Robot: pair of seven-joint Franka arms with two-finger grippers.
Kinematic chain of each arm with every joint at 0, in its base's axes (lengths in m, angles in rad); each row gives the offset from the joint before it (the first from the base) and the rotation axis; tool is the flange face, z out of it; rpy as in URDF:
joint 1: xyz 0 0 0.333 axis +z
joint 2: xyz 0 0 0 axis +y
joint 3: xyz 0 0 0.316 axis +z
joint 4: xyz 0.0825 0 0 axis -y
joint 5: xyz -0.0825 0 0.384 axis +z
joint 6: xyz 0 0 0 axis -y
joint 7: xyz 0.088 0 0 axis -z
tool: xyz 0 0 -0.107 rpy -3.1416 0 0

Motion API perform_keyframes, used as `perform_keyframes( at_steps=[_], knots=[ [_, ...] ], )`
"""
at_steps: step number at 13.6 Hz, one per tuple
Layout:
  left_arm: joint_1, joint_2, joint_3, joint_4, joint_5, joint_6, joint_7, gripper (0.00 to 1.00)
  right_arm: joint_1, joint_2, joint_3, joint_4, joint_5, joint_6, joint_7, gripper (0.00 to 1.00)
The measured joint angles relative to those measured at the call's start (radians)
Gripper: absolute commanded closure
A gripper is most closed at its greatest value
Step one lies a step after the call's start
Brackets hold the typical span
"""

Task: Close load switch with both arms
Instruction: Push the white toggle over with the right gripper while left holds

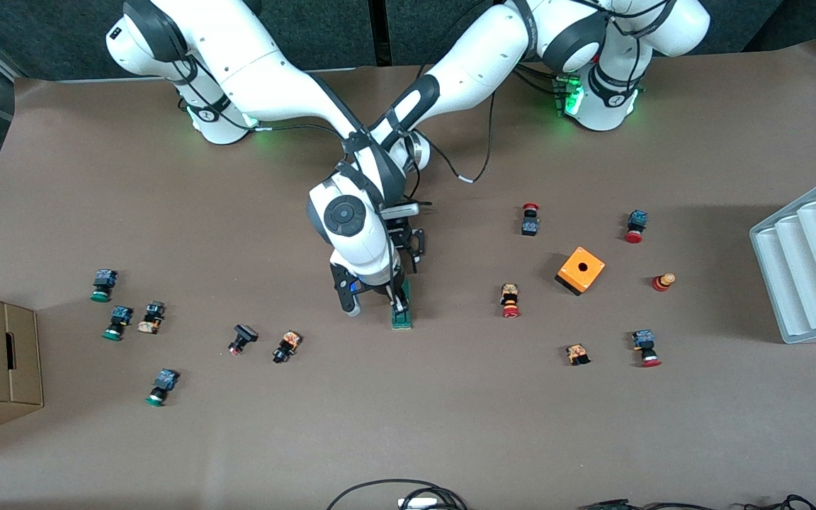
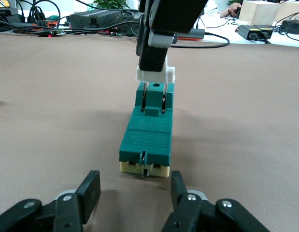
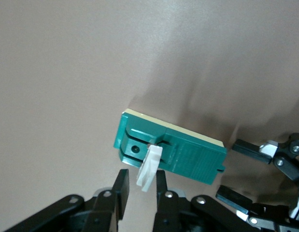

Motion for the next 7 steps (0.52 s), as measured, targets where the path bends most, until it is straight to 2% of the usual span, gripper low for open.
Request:
perform_keyframes(
  at_steps=[7],
  knots=[
    [0.0,0.0,0.0,0.0,0.0,0.0,0.0,0.34,-0.011,0.003,0.0,0.008,0.0,-0.004,0.0,0.74]
  ],
)
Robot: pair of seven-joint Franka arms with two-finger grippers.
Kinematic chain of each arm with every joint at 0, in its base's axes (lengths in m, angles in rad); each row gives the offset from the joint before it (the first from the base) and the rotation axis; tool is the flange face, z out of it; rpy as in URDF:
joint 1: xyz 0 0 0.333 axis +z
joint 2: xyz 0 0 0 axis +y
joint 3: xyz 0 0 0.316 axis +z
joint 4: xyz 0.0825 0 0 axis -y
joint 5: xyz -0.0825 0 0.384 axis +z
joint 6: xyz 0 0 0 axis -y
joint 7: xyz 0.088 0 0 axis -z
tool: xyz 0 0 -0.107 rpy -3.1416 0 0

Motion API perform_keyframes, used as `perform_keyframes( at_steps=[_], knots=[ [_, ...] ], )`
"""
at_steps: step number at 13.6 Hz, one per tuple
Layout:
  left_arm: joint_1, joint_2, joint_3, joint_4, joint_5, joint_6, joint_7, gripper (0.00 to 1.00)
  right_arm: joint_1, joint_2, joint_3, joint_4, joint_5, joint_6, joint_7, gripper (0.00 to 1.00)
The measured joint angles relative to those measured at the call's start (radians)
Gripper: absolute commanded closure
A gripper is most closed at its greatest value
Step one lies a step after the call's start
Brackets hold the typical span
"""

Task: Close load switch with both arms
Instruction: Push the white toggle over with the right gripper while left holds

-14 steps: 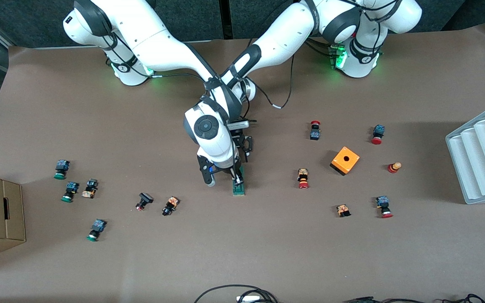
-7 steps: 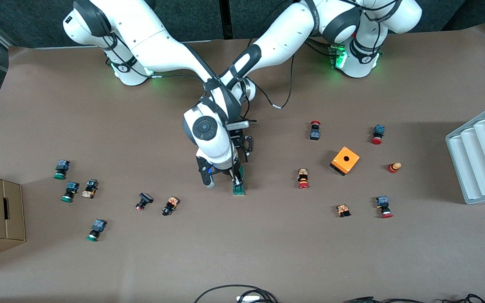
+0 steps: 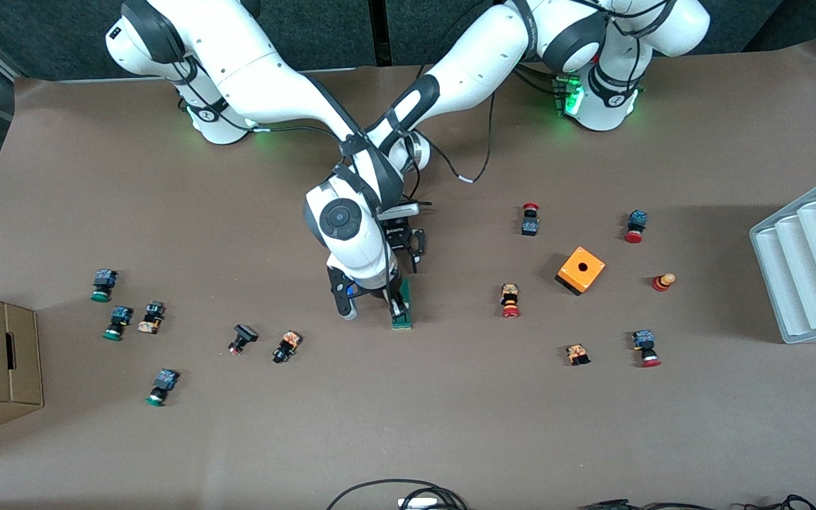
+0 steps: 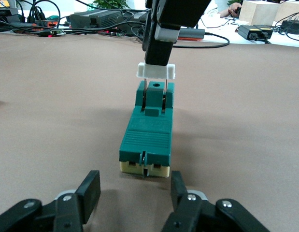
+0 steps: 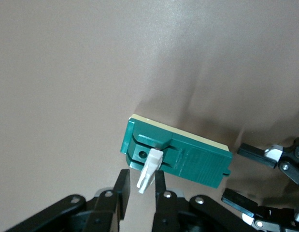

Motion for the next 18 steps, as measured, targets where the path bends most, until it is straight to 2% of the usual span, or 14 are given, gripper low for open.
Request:
perform_keyframes(
  at_steps=[18],
  knots=[
    [0.0,0.0,0.0,0.0,0.0,0.0,0.0,0.34,-0.03,0.067,0.011,0.084,0.004,-0.018,0.0,0.72]
  ],
)
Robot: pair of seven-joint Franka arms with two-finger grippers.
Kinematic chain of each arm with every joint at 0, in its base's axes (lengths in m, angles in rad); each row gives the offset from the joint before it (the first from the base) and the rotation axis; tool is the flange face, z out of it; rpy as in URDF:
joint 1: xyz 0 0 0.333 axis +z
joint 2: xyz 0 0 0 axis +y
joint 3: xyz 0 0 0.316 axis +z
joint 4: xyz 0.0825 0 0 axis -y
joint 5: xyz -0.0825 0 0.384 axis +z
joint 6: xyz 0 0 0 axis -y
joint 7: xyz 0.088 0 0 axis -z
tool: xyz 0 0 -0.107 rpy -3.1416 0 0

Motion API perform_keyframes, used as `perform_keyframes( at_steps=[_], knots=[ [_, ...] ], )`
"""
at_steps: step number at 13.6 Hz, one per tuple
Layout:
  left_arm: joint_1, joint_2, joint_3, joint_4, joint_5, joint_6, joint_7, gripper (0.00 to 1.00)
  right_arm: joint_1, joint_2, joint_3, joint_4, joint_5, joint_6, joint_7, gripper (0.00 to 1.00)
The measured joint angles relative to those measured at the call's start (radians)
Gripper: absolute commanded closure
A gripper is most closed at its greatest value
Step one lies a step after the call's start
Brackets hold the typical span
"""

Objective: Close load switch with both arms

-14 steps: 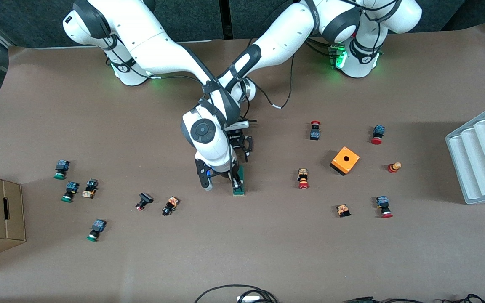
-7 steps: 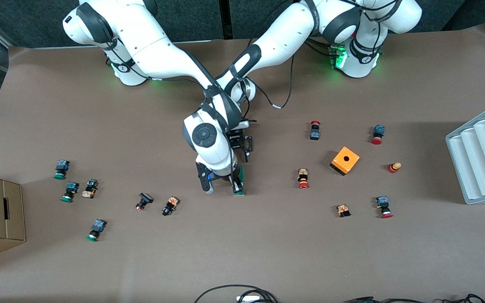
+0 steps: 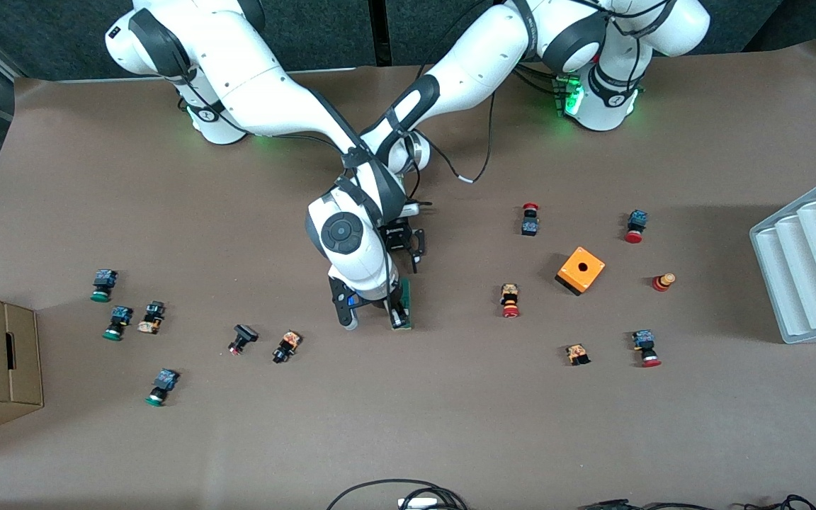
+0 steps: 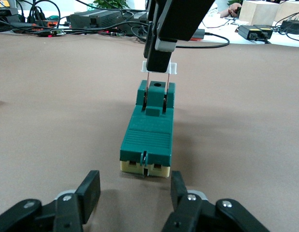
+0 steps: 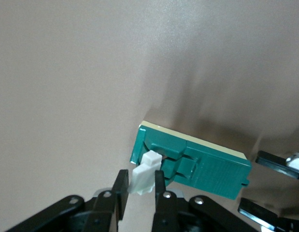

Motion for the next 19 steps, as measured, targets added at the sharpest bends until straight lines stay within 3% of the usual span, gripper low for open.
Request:
perform_keyframes(
  at_steps=[2,19],
  knots=[
    [0.0,0.0,0.0,0.0,0.0,0.0,0.0,0.34,-0.005,0.01,0.001,0.013,0.0,0.0,0.0,0.66],
    [0.0,0.0,0.0,0.0,0.0,0.0,0.0,0.34,-0.024,0.064,-0.003,0.063,0.0,0.018,-0.018,0.68]
  ],
)
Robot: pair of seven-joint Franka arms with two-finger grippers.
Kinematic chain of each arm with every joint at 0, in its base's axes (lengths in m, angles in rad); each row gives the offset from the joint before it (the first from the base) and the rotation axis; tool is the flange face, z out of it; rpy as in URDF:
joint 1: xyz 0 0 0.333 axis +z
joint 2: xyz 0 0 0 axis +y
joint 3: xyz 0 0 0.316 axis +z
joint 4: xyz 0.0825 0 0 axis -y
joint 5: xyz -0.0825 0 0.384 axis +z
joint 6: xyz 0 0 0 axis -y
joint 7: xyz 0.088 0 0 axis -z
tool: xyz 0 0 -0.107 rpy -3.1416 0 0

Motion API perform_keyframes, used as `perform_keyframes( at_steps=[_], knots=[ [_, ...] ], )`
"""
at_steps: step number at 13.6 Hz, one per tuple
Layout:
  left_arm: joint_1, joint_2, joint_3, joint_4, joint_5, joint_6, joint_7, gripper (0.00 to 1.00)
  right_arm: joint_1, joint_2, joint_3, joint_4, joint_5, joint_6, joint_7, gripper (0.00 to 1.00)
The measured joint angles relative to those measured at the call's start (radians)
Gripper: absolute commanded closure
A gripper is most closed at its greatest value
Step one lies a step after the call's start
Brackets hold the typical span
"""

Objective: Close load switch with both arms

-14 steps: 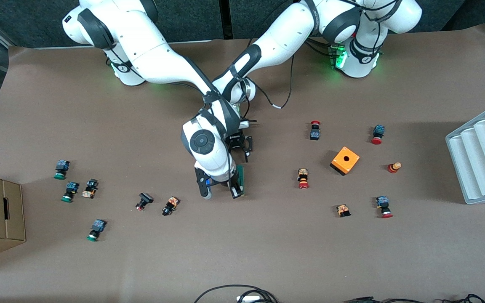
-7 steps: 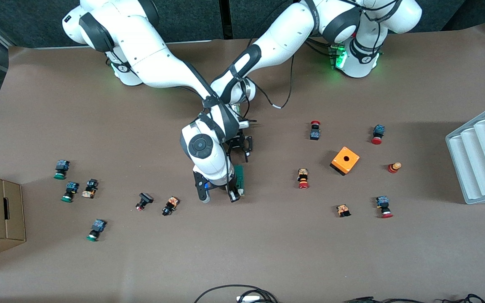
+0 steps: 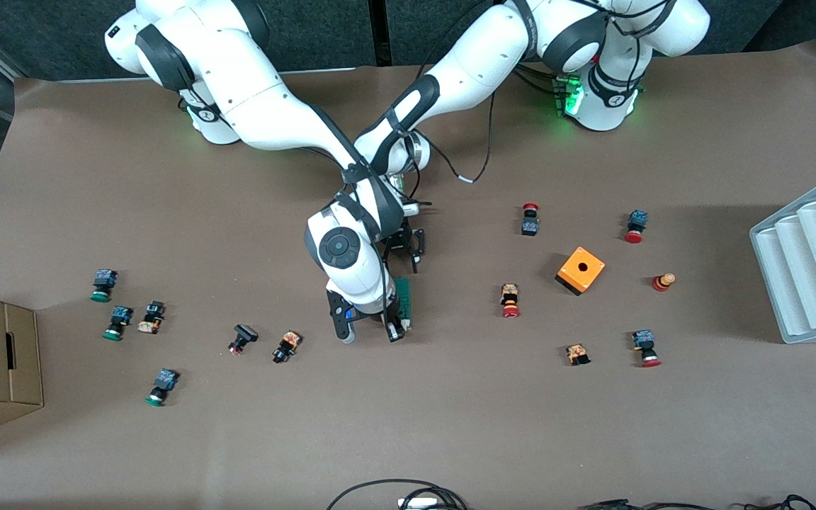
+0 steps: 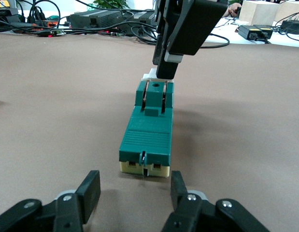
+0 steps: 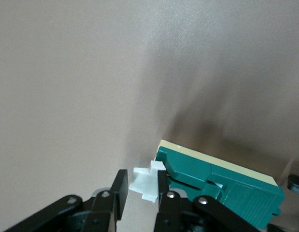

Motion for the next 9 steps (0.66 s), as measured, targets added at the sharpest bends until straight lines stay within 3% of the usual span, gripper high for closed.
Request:
perform_keyframes(
  at_steps=[1,2,4,5,6,9],
  knots=[
    [0.0,0.0,0.0,0.0,0.0,0.0,0.0,0.34,0.0,0.001,0.0,0.001,0.0,0.0,0.0,0.67],
    [0.0,0.0,0.0,0.0,0.0,0.0,0.0,0.34,0.0,0.001,0.0,0.001,0.0,0.0,0.0,0.58],
    [0.0,0.0,0.0,0.0,0.0,0.0,0.0,0.34,-0.003,0.001,-0.002,0.005,0.0,0.0,0.001,0.14],
    [0.0,0.0,0.0,0.0,0.0,0.0,0.0,0.34,-0.008,0.001,-0.002,0.011,0.001,-0.004,0.001,0.05],
    [0.0,0.0,0.0,0.0,0.0,0.0,0.0,0.34,-0.016,-0.002,-0.003,0.021,0.002,-0.021,0.001,0.0],
    [0.0,0.0,0.0,0.0,0.0,0.0,0.0,0.34,-0.039,-0.048,-0.006,0.054,0.003,-0.132,-0.024,0.0]
  ],
)
